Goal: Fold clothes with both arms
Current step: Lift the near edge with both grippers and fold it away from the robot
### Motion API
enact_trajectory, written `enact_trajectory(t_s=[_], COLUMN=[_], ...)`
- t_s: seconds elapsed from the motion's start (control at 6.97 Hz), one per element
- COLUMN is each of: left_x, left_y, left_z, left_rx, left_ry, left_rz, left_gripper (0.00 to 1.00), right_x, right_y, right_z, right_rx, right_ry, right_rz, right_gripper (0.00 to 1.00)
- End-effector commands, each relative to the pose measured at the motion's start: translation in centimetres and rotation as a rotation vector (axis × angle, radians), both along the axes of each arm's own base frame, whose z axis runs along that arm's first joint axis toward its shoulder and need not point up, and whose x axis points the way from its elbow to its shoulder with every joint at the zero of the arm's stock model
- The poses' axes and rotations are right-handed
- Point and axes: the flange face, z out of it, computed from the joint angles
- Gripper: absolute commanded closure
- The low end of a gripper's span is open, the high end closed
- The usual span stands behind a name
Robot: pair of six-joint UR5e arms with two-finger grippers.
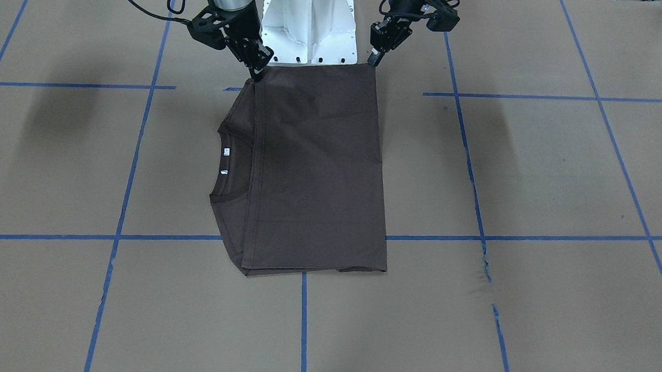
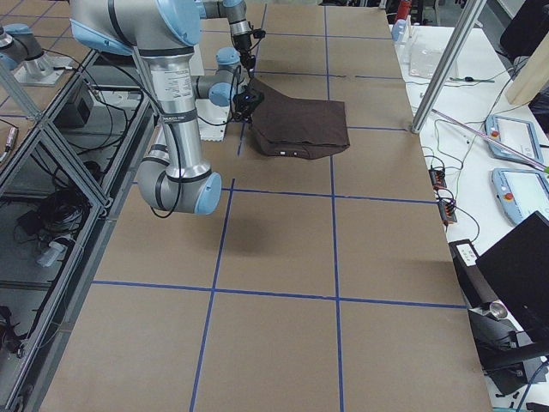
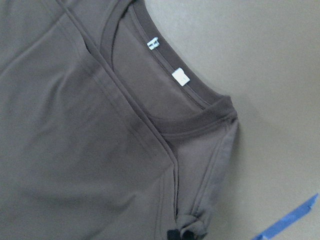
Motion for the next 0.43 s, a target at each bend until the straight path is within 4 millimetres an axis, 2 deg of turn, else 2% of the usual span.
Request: enact_trajectory(t_s=[0.0,0.14,0.29], left_x=[1.7,2.3,0.7], left_y=[-10.0,-12.0,-14.0], left_z=[-2.9,-2.7,-2.8], left_rx=[0.06,0.093,0.147], left_ry=[-0.024,-0.061,-0.093], left_rz=[-0.116,-0.129,-0.156], left_gripper=[1.0,1.0,1.0], right_x=[3.2,2.9,1.9], right_y=[-7.5,-11.9,-15.8], right_z=[-1.8,-2.8,-3.1], right_rx=[0.014,0.032,0.03], right_ry=[-0.013,0.005,0.029], right_rz=[0.095,0.11,0.14], right_gripper=[1.0,1.0,1.0])
